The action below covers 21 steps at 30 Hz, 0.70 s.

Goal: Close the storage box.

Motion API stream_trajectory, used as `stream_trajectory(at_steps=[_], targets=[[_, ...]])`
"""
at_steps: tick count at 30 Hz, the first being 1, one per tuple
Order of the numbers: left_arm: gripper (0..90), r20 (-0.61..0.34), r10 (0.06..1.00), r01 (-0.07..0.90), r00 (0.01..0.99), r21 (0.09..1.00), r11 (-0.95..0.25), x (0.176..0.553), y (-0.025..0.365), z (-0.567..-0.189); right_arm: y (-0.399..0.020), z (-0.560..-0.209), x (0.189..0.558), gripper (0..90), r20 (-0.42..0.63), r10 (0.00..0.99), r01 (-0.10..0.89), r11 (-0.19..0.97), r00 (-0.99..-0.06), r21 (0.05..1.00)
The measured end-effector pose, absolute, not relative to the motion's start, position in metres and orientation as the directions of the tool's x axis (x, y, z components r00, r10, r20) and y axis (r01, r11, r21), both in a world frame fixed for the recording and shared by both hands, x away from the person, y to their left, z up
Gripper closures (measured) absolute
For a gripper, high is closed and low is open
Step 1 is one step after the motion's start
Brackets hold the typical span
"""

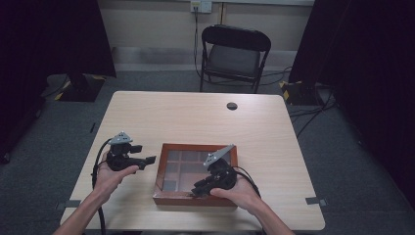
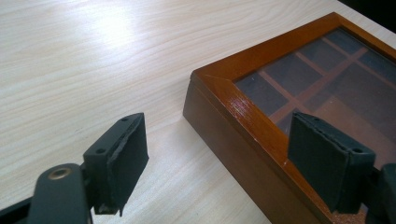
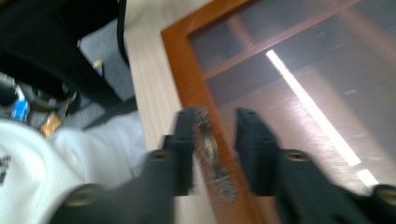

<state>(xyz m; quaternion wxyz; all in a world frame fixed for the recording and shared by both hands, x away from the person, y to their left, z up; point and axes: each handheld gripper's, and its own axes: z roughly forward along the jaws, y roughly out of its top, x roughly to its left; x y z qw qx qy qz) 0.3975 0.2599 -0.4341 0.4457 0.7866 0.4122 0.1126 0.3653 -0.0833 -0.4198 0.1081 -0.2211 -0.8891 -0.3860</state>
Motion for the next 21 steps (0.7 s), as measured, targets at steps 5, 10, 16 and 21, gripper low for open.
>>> stream_trajectory(at_steps=[5, 10, 16, 21], targets=[[19.1, -0.21, 0.747, 0.566, 0.631, 0.783, -0.257, 0.4, 0.261, -0.435, -0.101, -0.407, 0.375, 50.6, 0.336, 0.398, 0.512, 0.522, -0.854, 0.682], [19.0, -0.192, 0.764, 0.573, 0.616, 0.775, -0.267, 0.404, 0.266, -0.431, -0.143, -0.399, 0.39, 30.7, 0.298, 0.577, 0.587, 0.416, -0.761, 0.695], [18.5, -0.182, 0.783, 0.596, 0.595, 0.754, -0.277, 0.408, 0.277, -0.434, -0.193, -0.407, 0.399, 21.5, 0.262, 0.721, 0.631, 0.302, -0.641, 0.715], [20.1, -0.202, 0.817, 0.65, 0.54, 0.716, -0.252, 0.408, 0.282, -0.45, -0.231, -0.43, 0.41, 14.4, 0.225, 0.841, 0.696, 0.225, -0.492, 0.682]])
